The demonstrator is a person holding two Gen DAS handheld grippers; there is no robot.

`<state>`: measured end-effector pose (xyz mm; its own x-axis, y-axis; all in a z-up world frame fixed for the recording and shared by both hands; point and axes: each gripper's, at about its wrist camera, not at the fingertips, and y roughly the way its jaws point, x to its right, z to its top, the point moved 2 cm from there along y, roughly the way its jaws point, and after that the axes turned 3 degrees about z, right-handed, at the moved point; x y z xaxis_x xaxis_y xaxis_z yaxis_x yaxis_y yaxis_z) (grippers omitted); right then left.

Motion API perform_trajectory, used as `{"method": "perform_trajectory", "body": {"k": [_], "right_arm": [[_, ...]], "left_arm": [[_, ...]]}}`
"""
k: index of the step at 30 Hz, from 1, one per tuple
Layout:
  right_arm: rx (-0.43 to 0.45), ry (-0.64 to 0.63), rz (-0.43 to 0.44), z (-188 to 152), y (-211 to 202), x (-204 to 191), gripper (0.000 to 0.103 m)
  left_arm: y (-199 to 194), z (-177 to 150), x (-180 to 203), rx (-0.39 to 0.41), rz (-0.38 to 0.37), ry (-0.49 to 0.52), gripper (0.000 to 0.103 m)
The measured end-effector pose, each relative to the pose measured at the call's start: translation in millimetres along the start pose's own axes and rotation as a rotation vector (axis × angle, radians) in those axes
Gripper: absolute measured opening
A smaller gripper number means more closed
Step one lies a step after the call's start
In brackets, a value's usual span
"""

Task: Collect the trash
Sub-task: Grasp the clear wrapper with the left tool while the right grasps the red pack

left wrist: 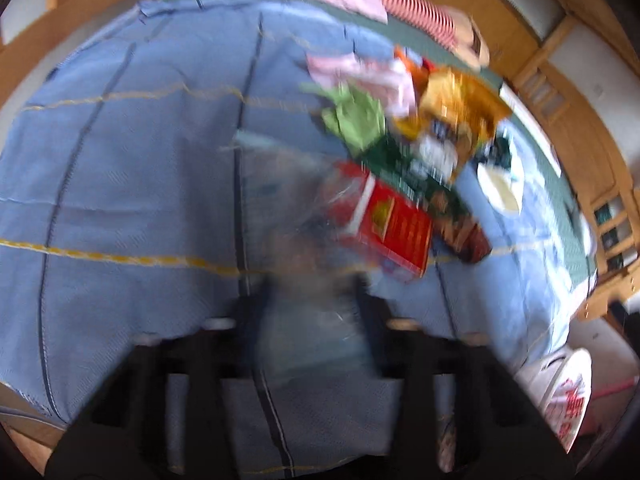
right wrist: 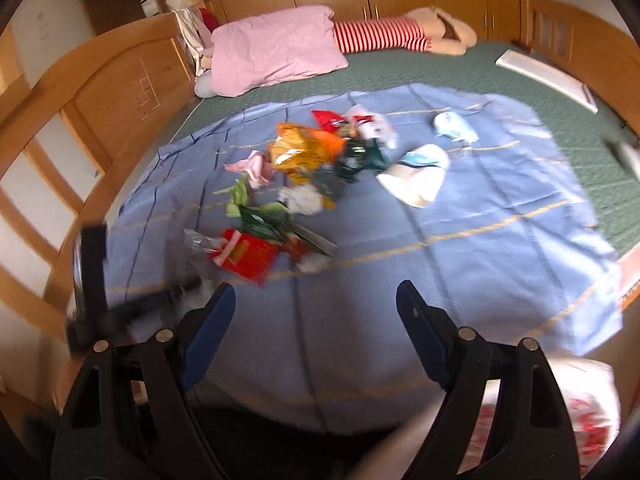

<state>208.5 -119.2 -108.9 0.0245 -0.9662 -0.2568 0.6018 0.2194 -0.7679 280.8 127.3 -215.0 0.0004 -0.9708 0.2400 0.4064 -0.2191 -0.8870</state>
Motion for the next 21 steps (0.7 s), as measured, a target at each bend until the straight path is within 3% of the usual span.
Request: {"method": "perform_trajectory", "body": {"k": [5, 7, 13, 16, 21], "right_arm": [[-0.064, -0.068, 0.022, 25.2, 60.9, -50.2, 0.077], [-0.097, -0.186, -0.026, 31.9, 90.5, -74.4, 0.077], [-0.257, -0.496, -0.093, 22.6, 174.3, -110.8, 0.077], [-0.334, -0.474, -0.036, 19.7, 202.1, -108.6, 0.078], [-0.367, -0.361, 0.048, 21.4, 209.0, -106.3, 0.078]], "left_arm": [[-20.6, -4.5, -18.1, 0.064, 0.106, -0.034, 0.017], [-39.7, -7.5, -30.4, 0.116, 0.159, -0.063, 0.016], [-111.5, -11.3, -41.2, 0.350, 0.194, -0.069, 0.016], [-124.5, -10.4, -38.9, 0.402, 0.208, -0.060, 0.016], [-132.4, -12.1, -34.6, 0.429, 0.220, -0.031, 0.016]]}}
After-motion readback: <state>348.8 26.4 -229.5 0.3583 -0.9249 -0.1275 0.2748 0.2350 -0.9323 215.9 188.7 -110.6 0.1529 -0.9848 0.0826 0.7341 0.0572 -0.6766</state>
